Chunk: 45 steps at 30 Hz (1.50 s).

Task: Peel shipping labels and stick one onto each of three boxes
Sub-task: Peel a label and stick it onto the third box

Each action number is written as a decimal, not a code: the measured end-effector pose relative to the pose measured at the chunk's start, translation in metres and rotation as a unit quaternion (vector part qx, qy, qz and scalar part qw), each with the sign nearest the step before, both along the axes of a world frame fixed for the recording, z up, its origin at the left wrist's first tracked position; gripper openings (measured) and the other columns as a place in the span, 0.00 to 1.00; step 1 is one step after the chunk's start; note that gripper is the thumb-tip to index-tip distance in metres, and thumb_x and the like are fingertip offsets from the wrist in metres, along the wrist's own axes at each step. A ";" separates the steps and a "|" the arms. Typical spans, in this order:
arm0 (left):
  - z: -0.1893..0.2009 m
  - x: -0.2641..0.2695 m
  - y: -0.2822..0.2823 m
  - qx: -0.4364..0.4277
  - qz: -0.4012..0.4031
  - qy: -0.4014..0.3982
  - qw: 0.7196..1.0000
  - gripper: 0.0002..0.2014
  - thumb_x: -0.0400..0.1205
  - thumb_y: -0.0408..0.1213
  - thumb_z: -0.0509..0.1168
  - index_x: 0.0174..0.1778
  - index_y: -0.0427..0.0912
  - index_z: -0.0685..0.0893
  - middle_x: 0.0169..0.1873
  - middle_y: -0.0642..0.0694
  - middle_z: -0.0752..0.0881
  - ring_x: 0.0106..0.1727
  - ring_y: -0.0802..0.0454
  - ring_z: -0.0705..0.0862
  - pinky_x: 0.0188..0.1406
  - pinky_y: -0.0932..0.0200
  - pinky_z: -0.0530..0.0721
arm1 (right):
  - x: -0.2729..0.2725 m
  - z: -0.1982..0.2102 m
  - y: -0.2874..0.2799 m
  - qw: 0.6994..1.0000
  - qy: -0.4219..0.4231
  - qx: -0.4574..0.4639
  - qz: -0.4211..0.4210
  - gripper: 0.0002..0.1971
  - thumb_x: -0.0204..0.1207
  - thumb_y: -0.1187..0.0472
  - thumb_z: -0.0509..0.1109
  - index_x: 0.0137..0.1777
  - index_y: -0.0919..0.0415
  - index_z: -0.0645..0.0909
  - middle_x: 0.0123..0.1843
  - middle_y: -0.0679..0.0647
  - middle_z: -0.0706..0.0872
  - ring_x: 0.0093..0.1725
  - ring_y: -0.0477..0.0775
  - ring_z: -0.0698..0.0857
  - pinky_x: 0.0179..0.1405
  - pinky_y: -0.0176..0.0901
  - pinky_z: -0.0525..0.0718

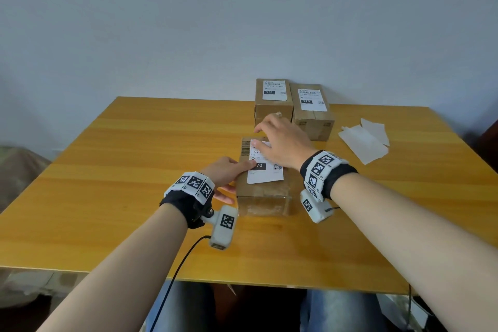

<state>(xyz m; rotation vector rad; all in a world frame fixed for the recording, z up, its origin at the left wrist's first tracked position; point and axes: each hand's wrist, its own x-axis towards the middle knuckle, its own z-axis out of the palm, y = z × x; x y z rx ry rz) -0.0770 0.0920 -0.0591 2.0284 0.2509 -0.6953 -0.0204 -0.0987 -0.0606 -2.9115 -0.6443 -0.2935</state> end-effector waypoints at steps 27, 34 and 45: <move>-0.014 0.008 0.010 -0.022 0.012 0.006 1.000 0.26 0.76 0.62 0.77 0.58 0.45 0.86 0.39 0.52 0.93 0.33 0.57 0.92 0.47 0.49 0.93 | 0.018 -0.024 0.021 0.992 0.003 -0.064 -0.105 0.26 0.88 0.35 0.48 0.50 0.52 0.80 0.40 0.48 0.86 0.43 0.59 0.85 0.41 0.51 0.79; -0.018 0.015 0.013 -0.030 0.001 0.005 1.000 0.27 0.75 0.61 0.78 0.59 0.45 0.85 0.33 0.56 0.93 0.32 0.58 0.91 0.48 0.49 0.92 | 0.032 -0.024 0.018 0.991 0.012 -0.040 -0.123 0.31 0.92 0.44 0.47 0.35 0.57 0.81 0.31 0.52 0.83 0.33 0.57 0.84 0.37 0.49 0.76; -0.016 0.021 0.019 -0.049 -0.034 0.035 0.998 0.23 0.75 0.58 0.79 0.57 0.46 0.85 0.38 0.54 0.95 0.36 0.57 0.92 0.47 0.51 0.91 | 0.056 -0.025 0.017 0.992 0.015 -0.018 -0.120 0.33 0.93 0.45 0.49 0.28 0.60 0.73 0.26 0.54 0.75 0.25 0.55 0.76 0.33 0.47 0.73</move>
